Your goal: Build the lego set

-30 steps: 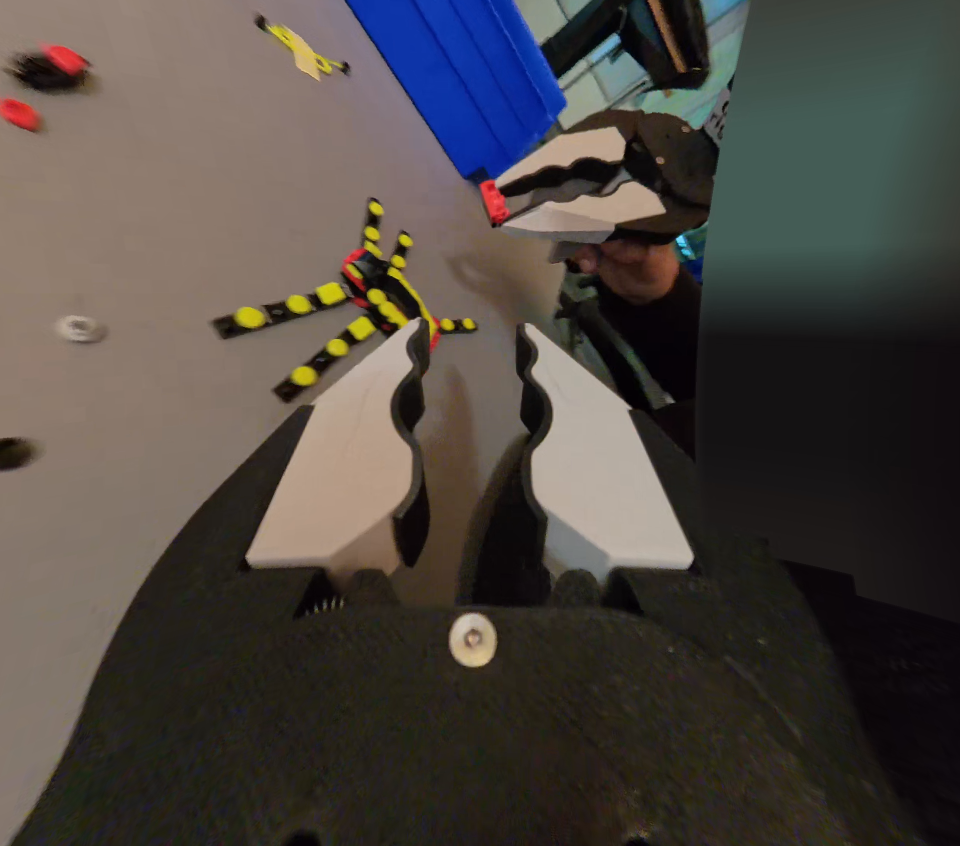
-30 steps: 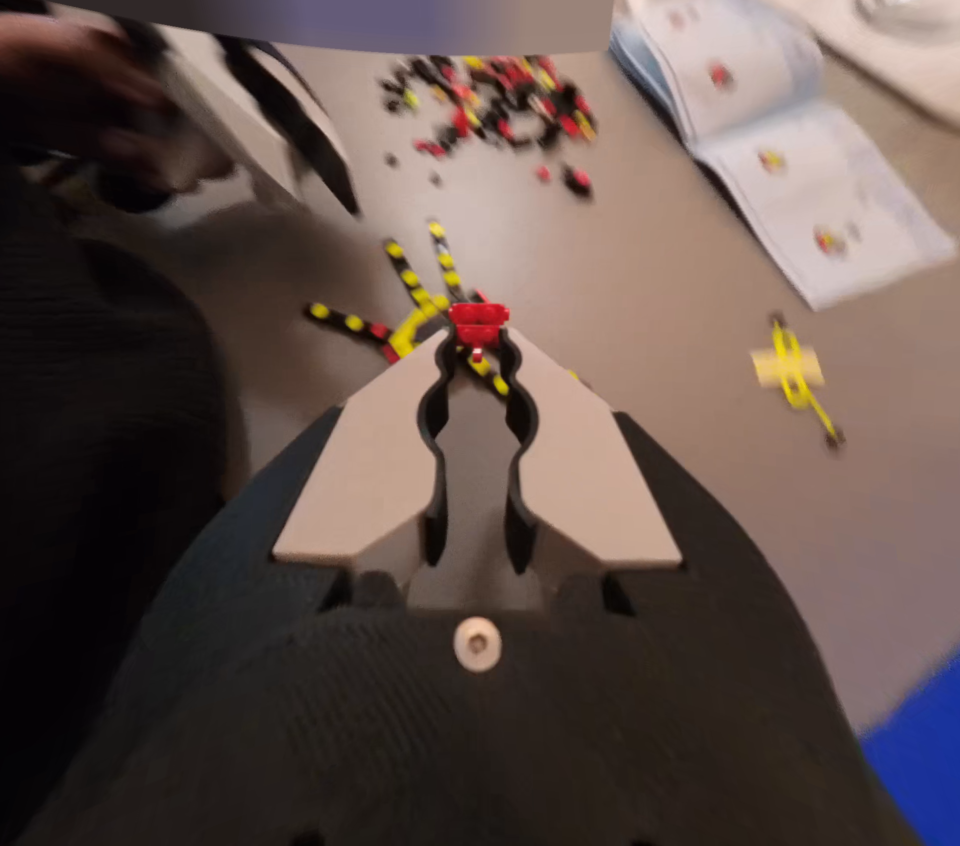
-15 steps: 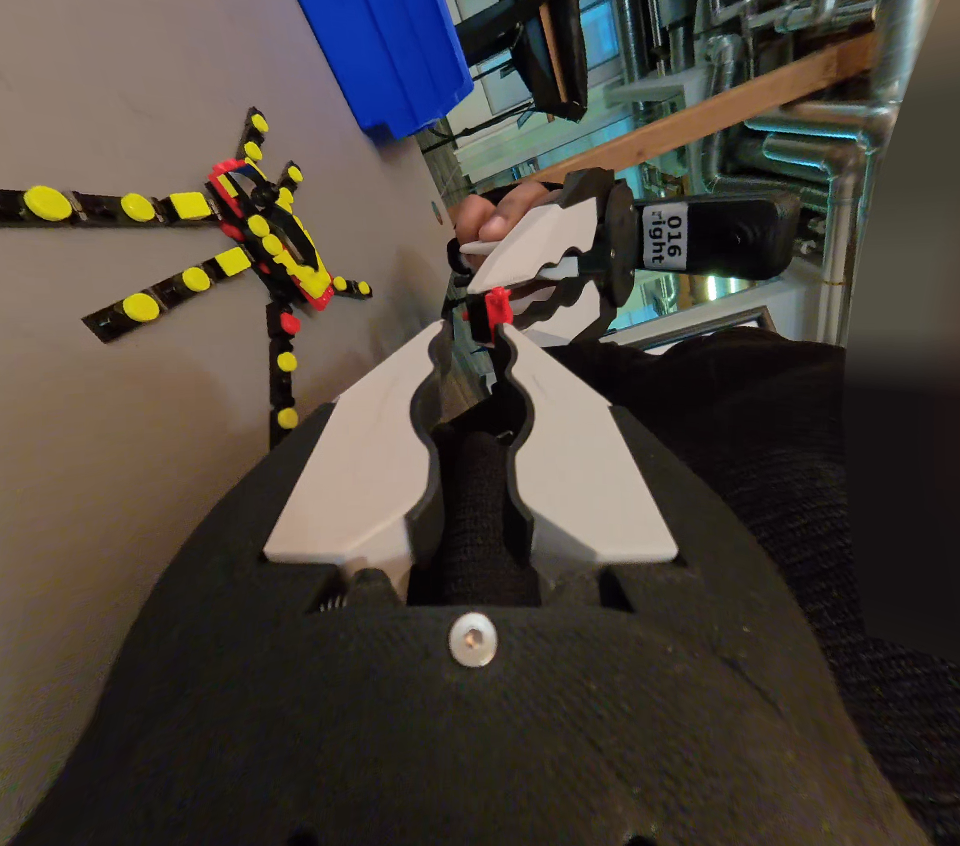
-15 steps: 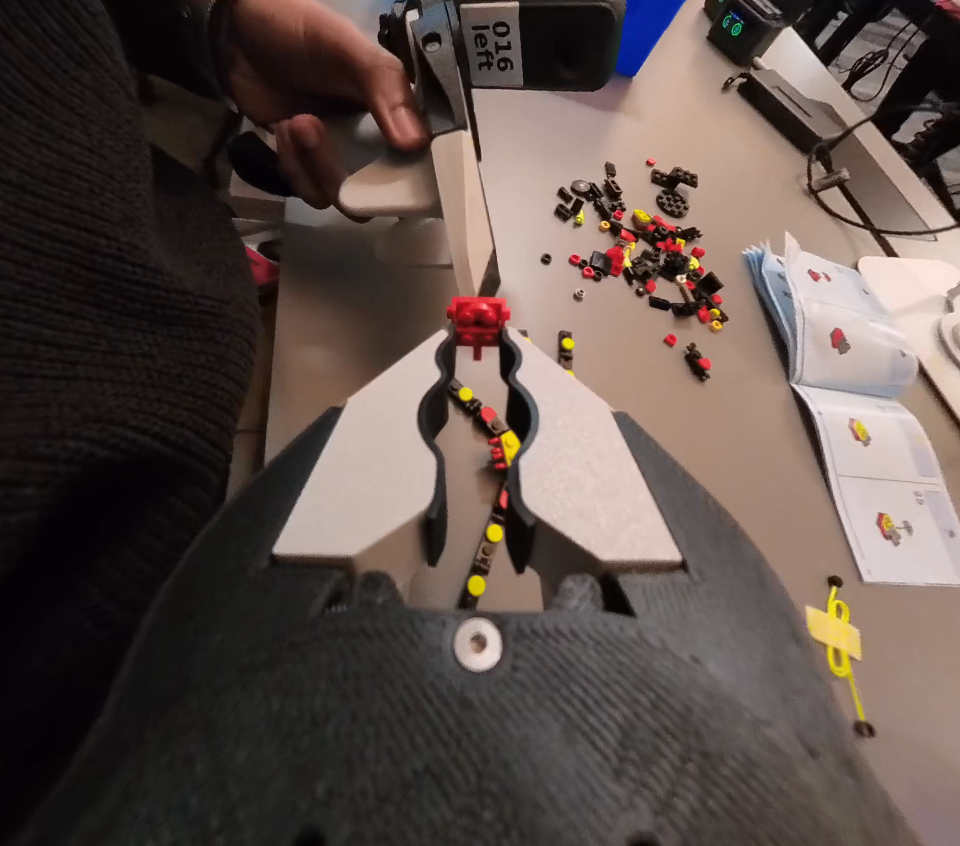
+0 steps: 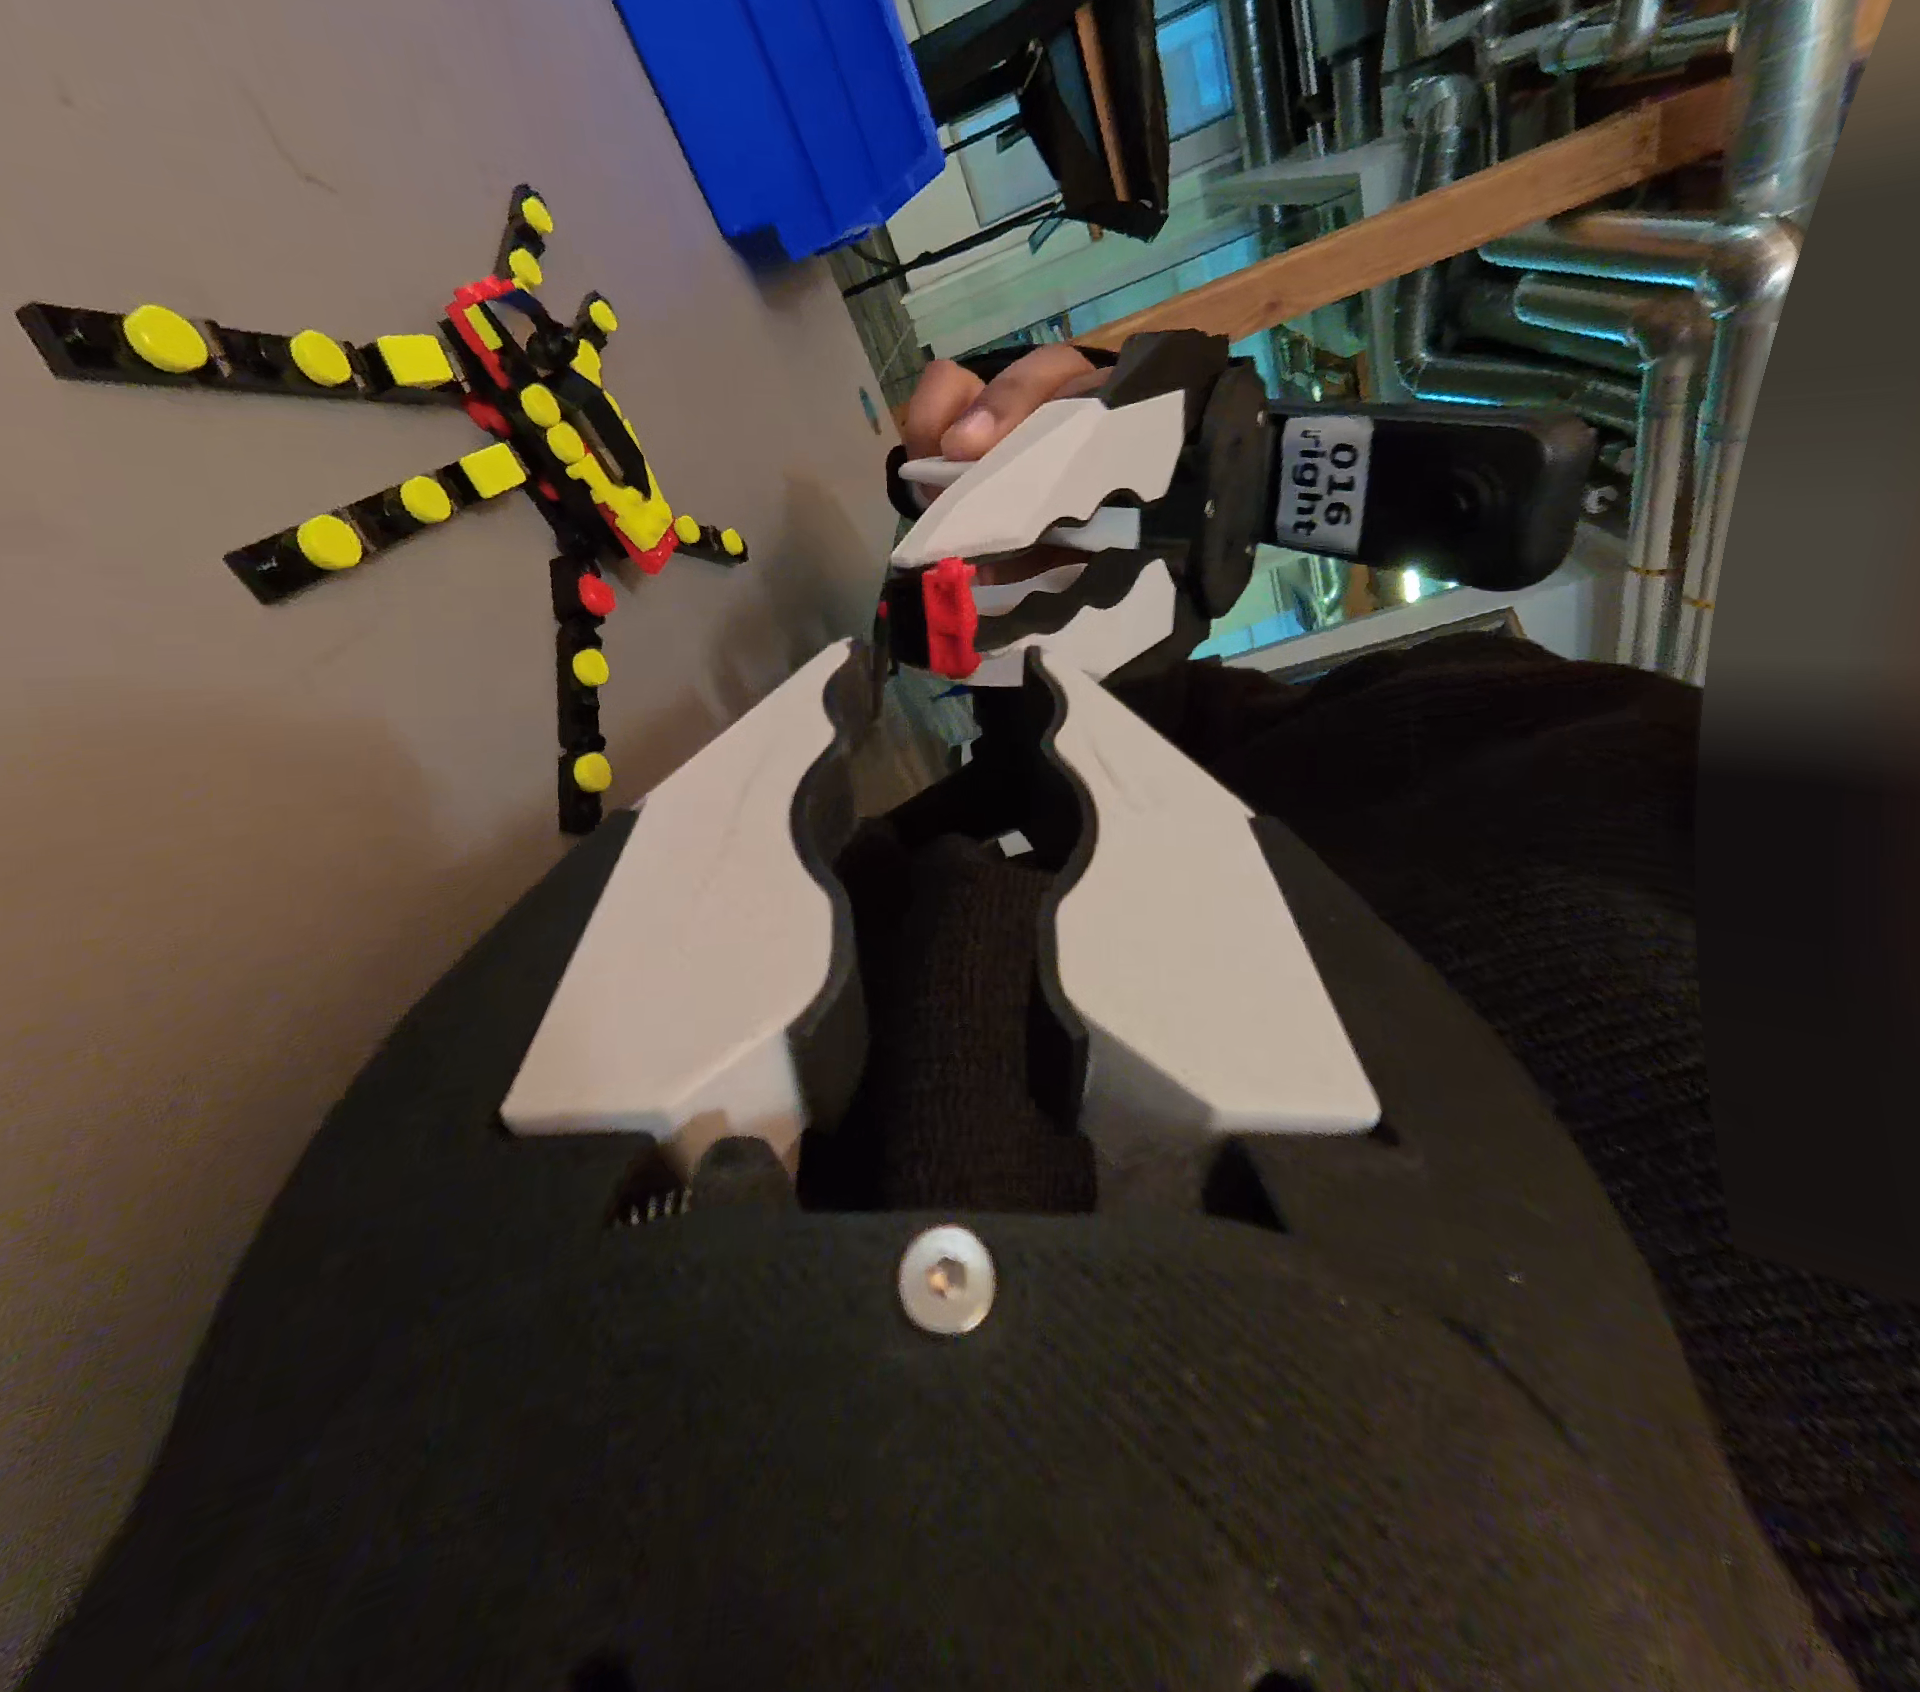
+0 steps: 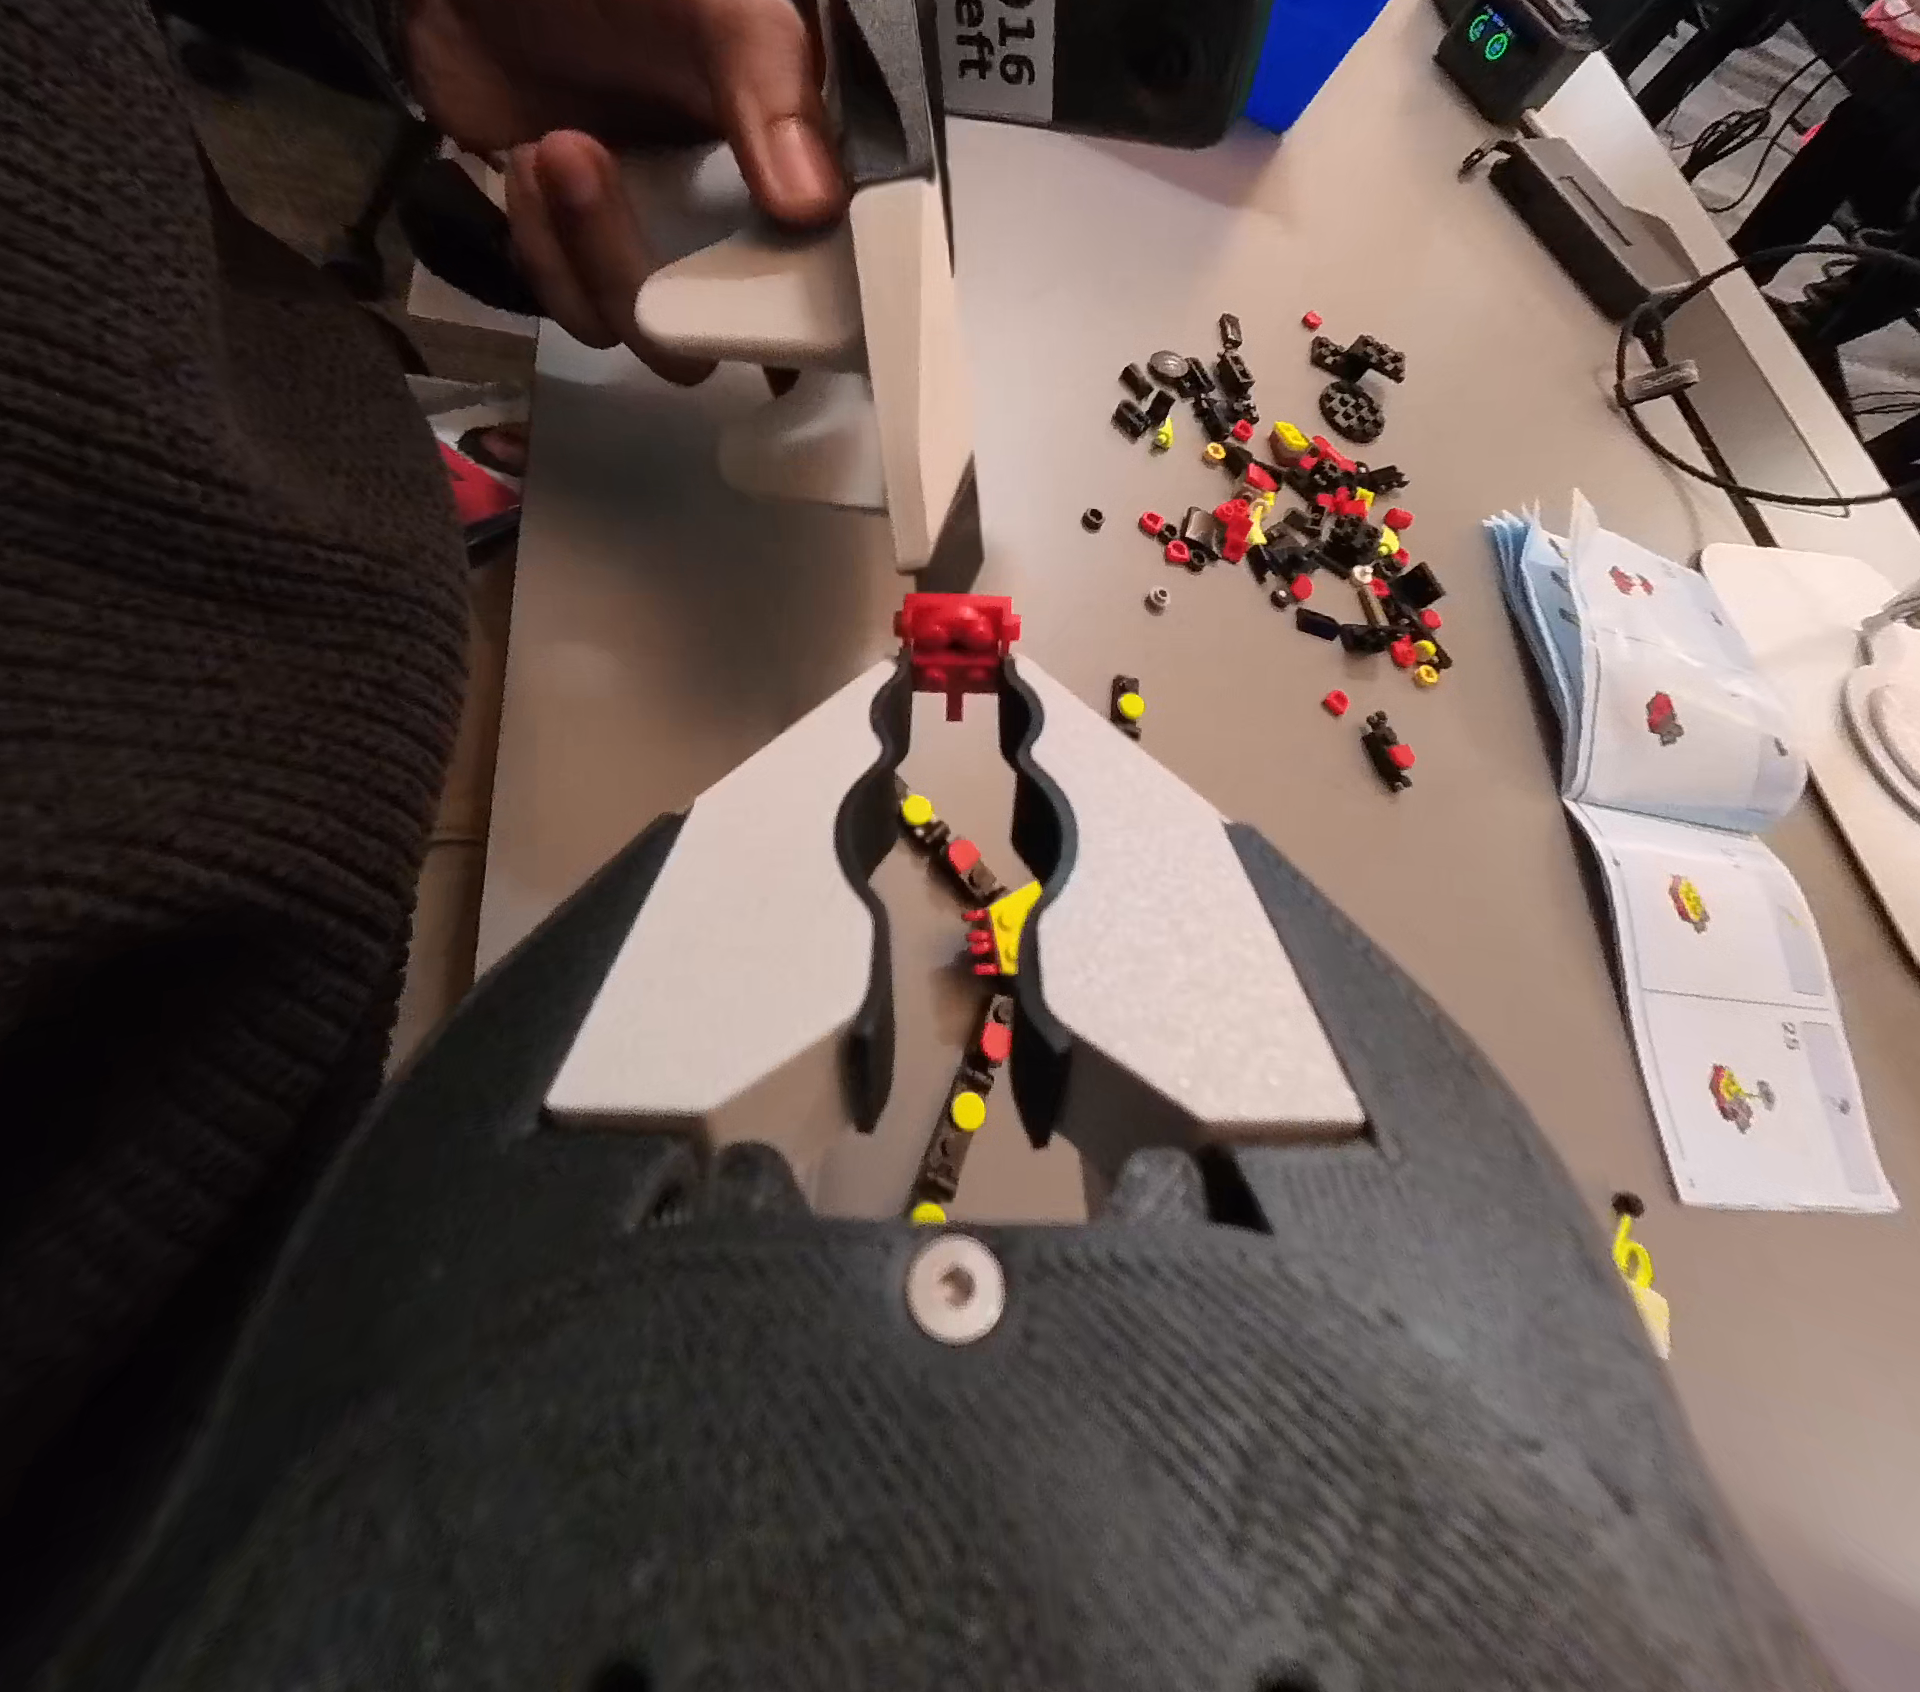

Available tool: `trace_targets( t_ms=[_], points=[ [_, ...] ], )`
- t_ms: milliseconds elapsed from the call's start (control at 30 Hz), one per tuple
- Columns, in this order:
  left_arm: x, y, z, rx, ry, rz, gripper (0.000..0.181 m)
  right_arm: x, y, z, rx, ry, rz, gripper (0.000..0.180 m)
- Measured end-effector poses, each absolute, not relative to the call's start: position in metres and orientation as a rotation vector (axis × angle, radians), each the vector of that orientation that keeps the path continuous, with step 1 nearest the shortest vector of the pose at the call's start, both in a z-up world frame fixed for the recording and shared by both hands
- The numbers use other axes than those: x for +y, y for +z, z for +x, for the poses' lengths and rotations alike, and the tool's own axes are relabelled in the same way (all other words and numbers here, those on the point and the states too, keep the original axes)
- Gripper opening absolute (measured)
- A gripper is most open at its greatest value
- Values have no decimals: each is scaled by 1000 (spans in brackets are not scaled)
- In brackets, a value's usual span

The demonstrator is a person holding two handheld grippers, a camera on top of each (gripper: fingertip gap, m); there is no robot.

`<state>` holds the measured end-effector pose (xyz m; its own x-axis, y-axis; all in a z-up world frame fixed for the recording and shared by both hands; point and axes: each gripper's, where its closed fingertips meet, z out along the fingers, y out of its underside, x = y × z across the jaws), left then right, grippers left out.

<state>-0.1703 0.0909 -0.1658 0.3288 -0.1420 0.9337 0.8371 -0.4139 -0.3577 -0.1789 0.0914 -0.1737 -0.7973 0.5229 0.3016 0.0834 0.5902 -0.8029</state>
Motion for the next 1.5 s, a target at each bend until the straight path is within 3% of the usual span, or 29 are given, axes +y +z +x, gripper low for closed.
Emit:
trace_targets(
  t_ms=[200, 367, 533, 633, 967, 1167, 1500],
  points=[
    [95, -180, -170, -698, -1248, -1679, 22, 91, -181, -180, -2314, 1061, -473, 15],
    [96, -181, -177, -712, -1244, -1659, 0, 92, -176, -180, -2306, 1136, -518, 14],
    [98, -178, -171, -700, -1314, -1641, 1, 92, -178, -179, -2311, 1170, -533, 14],
    [99, -180, -174, -716, -1295, -1642, 15, 92, -173, -179, -2284, 1184, -525, 14],
    [97, -163, -168, -711, -1478, -1503, 31, 86, -146, -173, -2191, 1422, -516, 14],
    [94, -147, -167, -664, -1561, -1399, 8, 86, -136, -170, -2159, 1547, -542, 14],
    [94, -153, -171, -695, -1548, -1412, 7, 87, -144, -172, -2204, 1531, -577, 19]
  ],
)
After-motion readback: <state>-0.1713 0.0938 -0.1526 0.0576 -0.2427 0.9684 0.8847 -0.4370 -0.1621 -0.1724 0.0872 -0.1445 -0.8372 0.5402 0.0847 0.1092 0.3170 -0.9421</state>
